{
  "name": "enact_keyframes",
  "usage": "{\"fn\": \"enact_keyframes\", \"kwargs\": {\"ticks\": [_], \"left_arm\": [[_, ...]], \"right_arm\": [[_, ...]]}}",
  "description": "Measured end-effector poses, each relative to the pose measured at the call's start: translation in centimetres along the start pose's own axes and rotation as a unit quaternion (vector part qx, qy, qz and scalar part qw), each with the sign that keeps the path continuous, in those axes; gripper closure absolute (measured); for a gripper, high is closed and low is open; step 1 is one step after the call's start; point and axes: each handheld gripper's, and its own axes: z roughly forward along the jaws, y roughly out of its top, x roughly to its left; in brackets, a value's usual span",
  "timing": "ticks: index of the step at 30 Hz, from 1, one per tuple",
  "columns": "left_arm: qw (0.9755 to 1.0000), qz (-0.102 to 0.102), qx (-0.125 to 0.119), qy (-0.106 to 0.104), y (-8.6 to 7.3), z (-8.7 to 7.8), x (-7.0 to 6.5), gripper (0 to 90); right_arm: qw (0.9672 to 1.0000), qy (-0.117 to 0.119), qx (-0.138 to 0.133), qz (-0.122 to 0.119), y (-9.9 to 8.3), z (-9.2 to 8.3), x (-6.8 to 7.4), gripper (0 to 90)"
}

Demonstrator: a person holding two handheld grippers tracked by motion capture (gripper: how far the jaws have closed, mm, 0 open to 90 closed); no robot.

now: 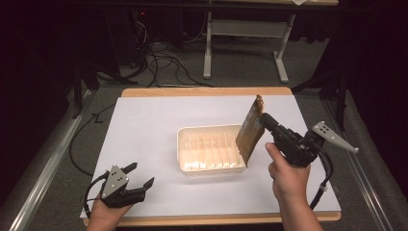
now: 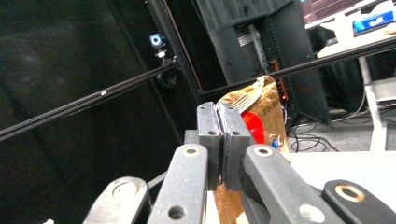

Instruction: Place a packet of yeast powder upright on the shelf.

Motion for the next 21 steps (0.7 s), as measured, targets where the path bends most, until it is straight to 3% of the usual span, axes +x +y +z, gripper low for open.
{"fn": "enact_keyframes", "kwargs": {"ticks": [21], "left_arm": [[1.0000,0.001,-0.003,0.001,0.0,-0.1,0.1,24.2]], "right_arm": [[0.9995,0.017,0.027,0.006,-2.9,6.3,2.2,89.9]]}}
